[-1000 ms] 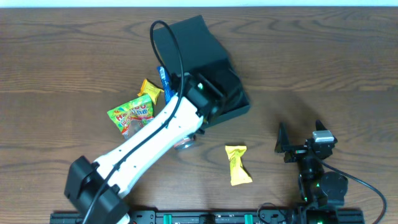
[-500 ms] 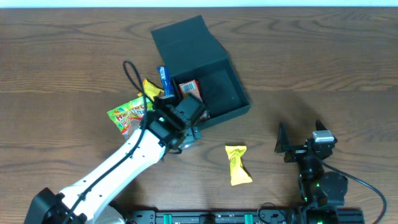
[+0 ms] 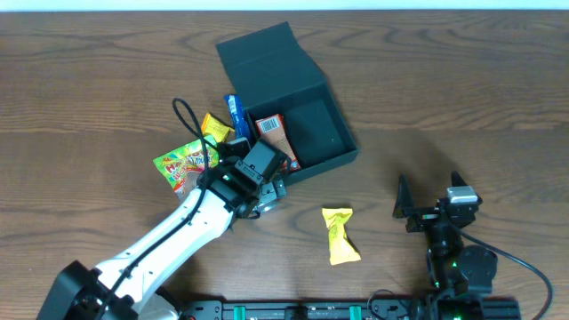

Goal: Pack container
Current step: 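Move the left gripper back to the snack tin and grasp it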

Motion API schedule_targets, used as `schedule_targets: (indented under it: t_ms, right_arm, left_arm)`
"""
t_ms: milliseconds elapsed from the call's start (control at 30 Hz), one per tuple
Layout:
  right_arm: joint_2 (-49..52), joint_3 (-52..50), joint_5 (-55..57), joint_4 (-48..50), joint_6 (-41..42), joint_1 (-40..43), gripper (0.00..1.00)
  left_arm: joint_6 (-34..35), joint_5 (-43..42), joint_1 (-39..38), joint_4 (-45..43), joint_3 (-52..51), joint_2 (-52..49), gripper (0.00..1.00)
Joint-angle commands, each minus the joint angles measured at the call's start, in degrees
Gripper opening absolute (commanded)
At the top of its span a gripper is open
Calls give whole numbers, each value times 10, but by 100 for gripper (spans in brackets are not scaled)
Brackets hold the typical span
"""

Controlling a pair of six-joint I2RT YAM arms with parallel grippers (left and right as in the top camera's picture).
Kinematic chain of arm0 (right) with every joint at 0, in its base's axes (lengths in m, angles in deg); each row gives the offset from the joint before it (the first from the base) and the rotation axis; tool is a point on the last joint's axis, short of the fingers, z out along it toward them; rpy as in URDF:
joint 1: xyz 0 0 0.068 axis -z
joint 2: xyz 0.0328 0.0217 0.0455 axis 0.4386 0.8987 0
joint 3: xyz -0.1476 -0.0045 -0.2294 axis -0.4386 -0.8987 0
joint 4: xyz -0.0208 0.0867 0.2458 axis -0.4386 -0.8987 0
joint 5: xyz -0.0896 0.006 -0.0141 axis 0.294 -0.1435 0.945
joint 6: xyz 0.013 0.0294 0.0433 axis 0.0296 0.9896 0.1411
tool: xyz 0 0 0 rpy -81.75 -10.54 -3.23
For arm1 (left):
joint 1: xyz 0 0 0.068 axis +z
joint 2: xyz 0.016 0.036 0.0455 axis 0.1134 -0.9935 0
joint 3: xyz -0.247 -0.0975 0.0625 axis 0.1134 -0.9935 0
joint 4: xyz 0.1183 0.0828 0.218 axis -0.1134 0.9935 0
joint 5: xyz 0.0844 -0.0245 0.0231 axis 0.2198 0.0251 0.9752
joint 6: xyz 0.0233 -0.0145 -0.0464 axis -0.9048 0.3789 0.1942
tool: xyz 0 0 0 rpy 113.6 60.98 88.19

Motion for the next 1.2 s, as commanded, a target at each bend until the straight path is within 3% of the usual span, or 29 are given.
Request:
schedule_targets:
  t_ms: [0,500,633,967,1067,1167]
  right_arm:
    - [-1,-1,2,-3,-6,9,99]
    - [-1,-1,2,-3,-6,9,99]
    - [-1,-1,2,-3,-6,9,99]
    - [-1,-1,2,-3,-6,9,99]
    - [-1,-1,2,-3,-6,9,99]
    - [-1,-1,2,-3,-6,9,99]
  left_arm:
    - [-10,18,2,-5,-2,-21,98]
    - [16,15,2,-14,-6,-86,100]
    - [38,15,2,16,-7,-86,93]
    - [46,16,2,0,-7,-70,93]
    - [4,36,2,-10,-7,-71,93]
    - [-91,47,2,-32,-7,-71,93]
